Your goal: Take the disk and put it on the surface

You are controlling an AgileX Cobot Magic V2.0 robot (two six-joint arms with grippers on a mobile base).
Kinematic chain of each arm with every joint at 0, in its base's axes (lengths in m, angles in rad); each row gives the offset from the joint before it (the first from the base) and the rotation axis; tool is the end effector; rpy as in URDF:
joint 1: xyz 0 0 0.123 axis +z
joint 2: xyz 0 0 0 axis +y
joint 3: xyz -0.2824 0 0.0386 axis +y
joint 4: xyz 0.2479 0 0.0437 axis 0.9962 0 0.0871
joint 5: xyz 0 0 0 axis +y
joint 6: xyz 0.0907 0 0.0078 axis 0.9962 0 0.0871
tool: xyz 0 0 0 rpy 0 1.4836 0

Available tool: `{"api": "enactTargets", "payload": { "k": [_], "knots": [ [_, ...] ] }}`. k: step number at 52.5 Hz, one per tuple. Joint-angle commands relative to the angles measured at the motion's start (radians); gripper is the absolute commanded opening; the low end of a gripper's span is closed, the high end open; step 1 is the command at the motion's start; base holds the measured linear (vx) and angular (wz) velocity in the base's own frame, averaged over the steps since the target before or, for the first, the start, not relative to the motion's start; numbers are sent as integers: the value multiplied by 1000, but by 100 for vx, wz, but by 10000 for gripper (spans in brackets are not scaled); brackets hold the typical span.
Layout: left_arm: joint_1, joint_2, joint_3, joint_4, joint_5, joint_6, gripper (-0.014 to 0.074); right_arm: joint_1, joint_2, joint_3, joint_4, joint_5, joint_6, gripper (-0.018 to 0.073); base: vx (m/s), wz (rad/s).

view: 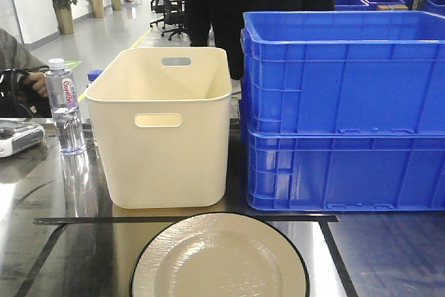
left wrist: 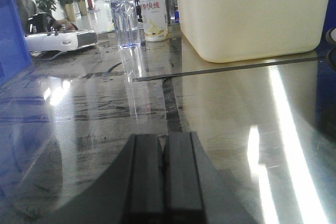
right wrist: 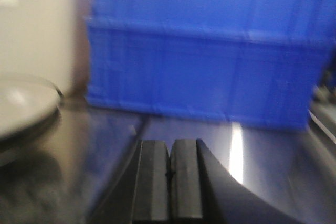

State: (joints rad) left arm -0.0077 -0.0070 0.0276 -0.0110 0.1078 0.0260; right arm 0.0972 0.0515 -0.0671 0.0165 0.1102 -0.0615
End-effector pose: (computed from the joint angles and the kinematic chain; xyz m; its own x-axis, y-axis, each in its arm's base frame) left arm 0.0570 -0.0005 0.1943 -0.0410 0.0154 -0.9990 0.0095 0.9998 0.0150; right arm 0.0579 0.0058 0.2228 -0.0029 -0.0456 -0.9990 -0.0991 0.9941 -0.0451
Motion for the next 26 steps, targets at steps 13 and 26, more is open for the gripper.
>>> {"api": "enactTargets", "payload": {
  "k": [13, 26],
  "knots": [
    [1, -17, 13, 0, -77, 3, -5, -62, -73, 116, -5, 24, 44, -9, 0, 0],
    [1, -17, 13, 0, -77, 3, -5, -62, -73, 116, -5, 21, 44, -9, 0, 0]
  ]
}}
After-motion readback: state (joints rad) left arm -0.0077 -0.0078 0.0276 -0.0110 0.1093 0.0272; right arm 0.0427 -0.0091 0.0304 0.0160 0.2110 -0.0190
